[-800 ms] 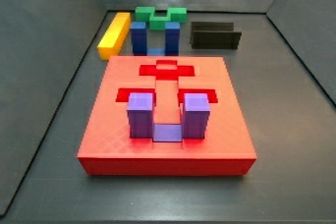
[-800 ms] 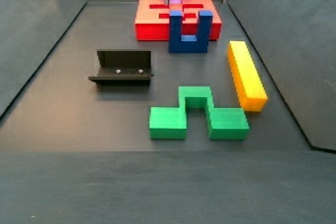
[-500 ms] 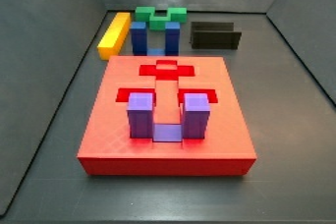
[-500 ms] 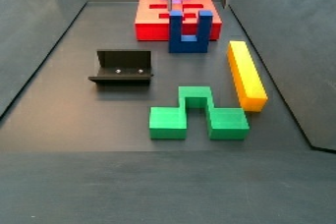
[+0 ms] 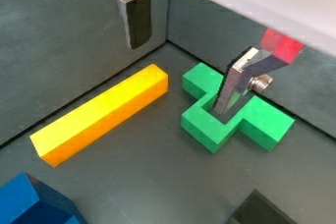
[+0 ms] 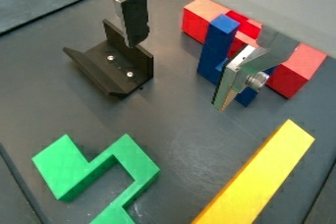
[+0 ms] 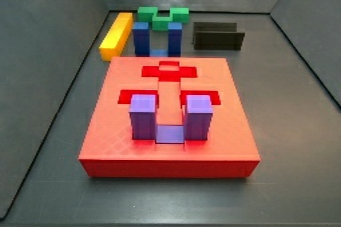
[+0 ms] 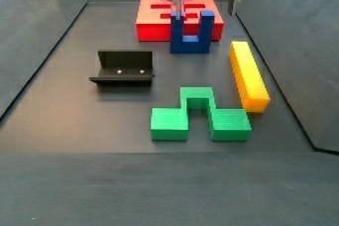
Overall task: Pick up the blue object. Move up. Move to above the board. Insert the blue object.
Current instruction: Pick up the blue object.
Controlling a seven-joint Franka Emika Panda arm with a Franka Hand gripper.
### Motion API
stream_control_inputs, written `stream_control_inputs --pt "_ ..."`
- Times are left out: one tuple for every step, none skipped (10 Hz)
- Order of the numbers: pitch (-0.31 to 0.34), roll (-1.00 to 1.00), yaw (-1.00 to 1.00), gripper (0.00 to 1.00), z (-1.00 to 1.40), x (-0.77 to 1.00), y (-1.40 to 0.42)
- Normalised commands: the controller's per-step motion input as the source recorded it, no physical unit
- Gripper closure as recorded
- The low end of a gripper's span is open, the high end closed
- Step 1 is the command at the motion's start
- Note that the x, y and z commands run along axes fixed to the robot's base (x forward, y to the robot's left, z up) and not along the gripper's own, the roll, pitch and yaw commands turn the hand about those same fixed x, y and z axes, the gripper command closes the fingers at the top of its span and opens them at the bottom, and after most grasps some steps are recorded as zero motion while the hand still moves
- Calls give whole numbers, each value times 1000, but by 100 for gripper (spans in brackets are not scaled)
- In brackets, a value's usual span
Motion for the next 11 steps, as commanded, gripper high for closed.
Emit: stream_control_inputs --pt "0 0 0 0 -83 -34 -34" --pt "0 0 0 0 -100 -46 -31" --pt "0 0 0 0 -114 -51 -29" --pt "0 0 0 0 -106 -54 -29" --pt "0 10 0 0 0 0 -3" --pt "0 70 0 0 0 0 -120" --pt "33 170 0 0 0 77 -326" --pt "90 224 0 0 0 209 -446" --pt "190 256 0 0 -11 469 -557" --pt "253 221 0 0 0 646 -529" --pt "247 194 0 0 0 697 -509"
